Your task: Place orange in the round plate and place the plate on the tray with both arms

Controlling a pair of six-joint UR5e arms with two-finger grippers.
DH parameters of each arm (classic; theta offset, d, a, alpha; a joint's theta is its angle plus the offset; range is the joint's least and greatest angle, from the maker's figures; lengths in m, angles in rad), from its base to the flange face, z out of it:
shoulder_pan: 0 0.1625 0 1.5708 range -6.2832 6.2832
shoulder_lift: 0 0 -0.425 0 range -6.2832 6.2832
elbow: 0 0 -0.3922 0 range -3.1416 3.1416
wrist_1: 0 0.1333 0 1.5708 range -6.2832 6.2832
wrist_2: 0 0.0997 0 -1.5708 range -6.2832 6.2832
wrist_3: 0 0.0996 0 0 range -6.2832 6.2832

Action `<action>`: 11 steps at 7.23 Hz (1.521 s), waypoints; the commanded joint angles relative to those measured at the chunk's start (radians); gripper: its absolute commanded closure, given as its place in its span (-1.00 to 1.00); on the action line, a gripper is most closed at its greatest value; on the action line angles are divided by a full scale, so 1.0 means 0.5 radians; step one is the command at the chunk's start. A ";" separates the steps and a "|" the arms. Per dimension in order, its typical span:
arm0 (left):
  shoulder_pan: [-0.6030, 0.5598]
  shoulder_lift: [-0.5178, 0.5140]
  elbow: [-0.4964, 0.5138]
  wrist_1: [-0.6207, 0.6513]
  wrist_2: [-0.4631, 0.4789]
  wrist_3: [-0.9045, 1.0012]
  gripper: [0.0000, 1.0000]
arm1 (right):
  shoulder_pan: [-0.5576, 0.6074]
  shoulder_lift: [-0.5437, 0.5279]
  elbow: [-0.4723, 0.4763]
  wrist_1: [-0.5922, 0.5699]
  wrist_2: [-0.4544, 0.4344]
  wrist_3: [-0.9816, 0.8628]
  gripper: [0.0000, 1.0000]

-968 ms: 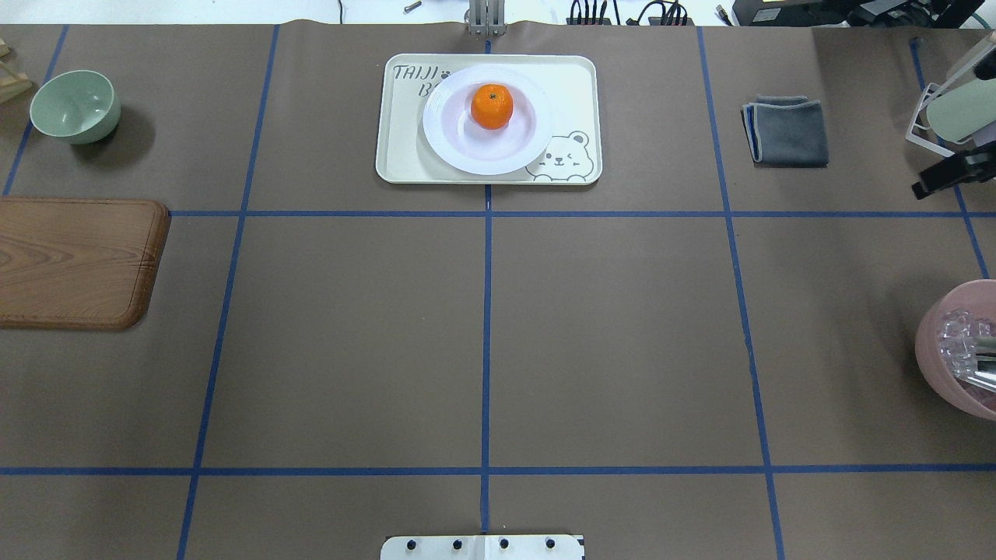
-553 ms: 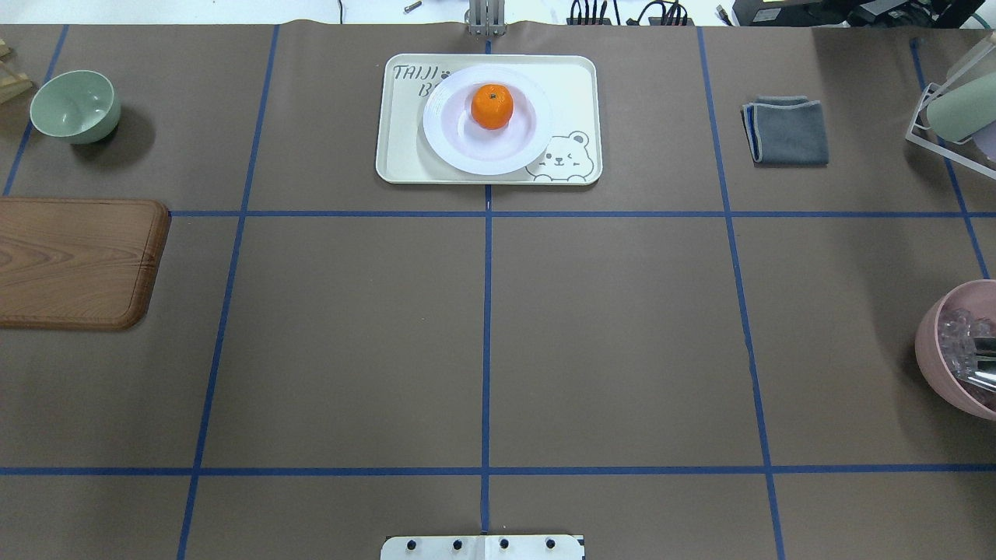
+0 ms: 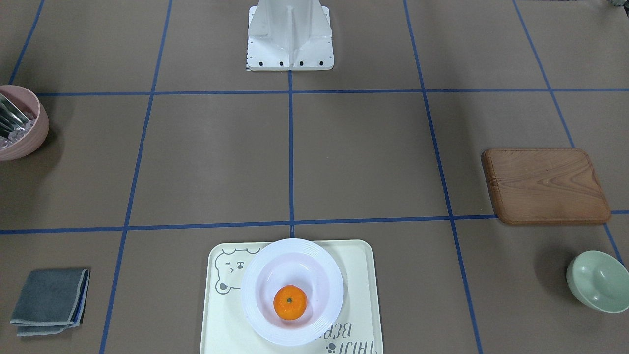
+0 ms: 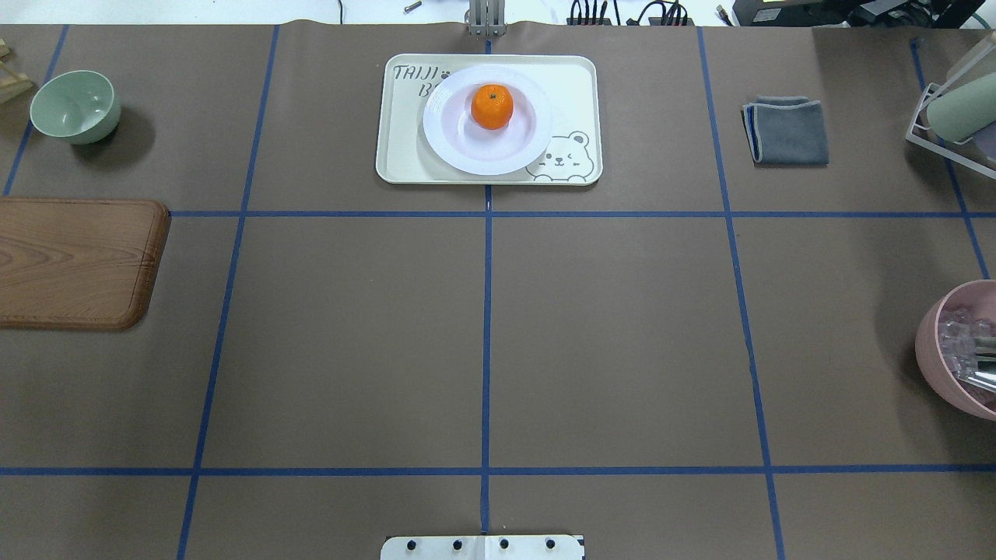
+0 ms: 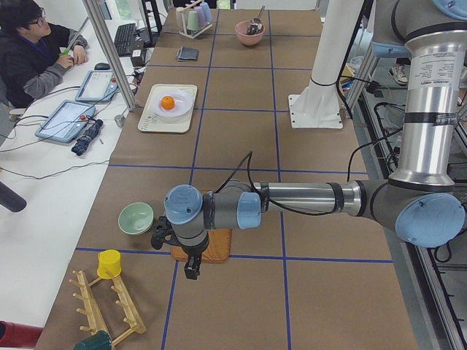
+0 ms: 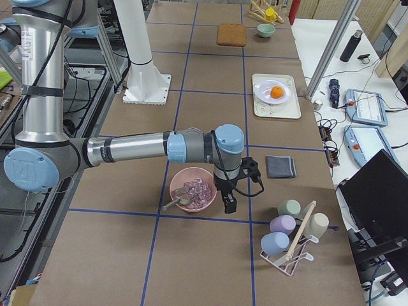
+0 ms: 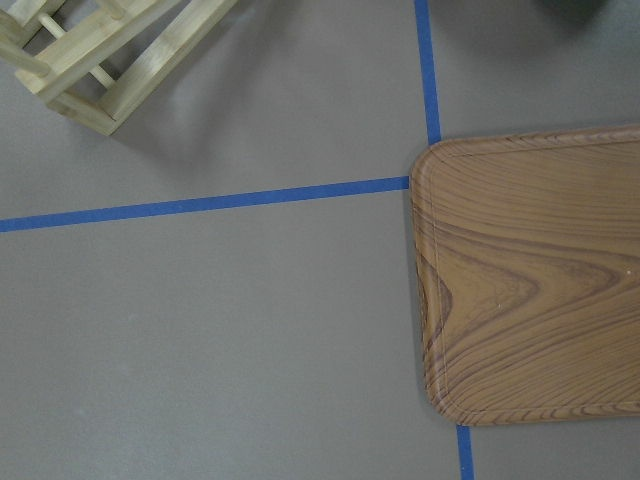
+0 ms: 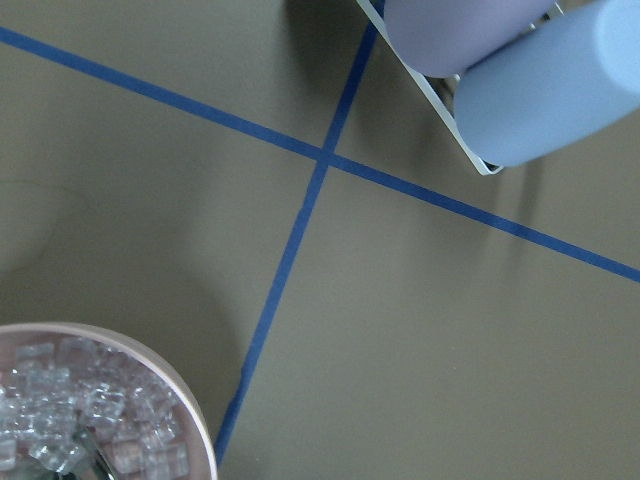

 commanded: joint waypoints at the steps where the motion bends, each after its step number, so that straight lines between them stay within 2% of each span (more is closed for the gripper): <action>1: 0.000 0.000 0.005 -0.001 0.000 0.000 -0.99 | 0.004 -0.025 -0.052 -0.022 0.188 -0.013 -1.00; 2: 0.000 0.000 0.008 -0.001 0.000 0.000 -0.99 | 0.038 -0.083 -0.095 -0.001 0.461 -0.013 -1.00; 3: 0.003 0.000 0.011 -0.001 0.000 0.000 -0.99 | 0.087 -0.108 -0.056 0.012 0.494 -0.019 -1.00; 5: 0.003 0.000 0.015 -0.001 0.000 0.003 -0.99 | 0.090 -0.120 -0.052 -0.004 0.274 -0.065 -1.00; 7: 0.003 0.000 0.015 -0.004 0.000 0.003 -0.99 | 0.127 -0.170 -0.015 0.009 0.191 -0.068 -1.00; 8: 0.000 0.003 0.009 -0.004 0.000 0.003 -0.99 | 0.127 -0.142 -0.006 0.009 0.090 -0.068 -1.00; 11: 0.003 0.046 -0.004 -0.014 0.000 0.006 -0.99 | 0.130 -0.148 0.071 0.012 0.077 -0.065 -1.00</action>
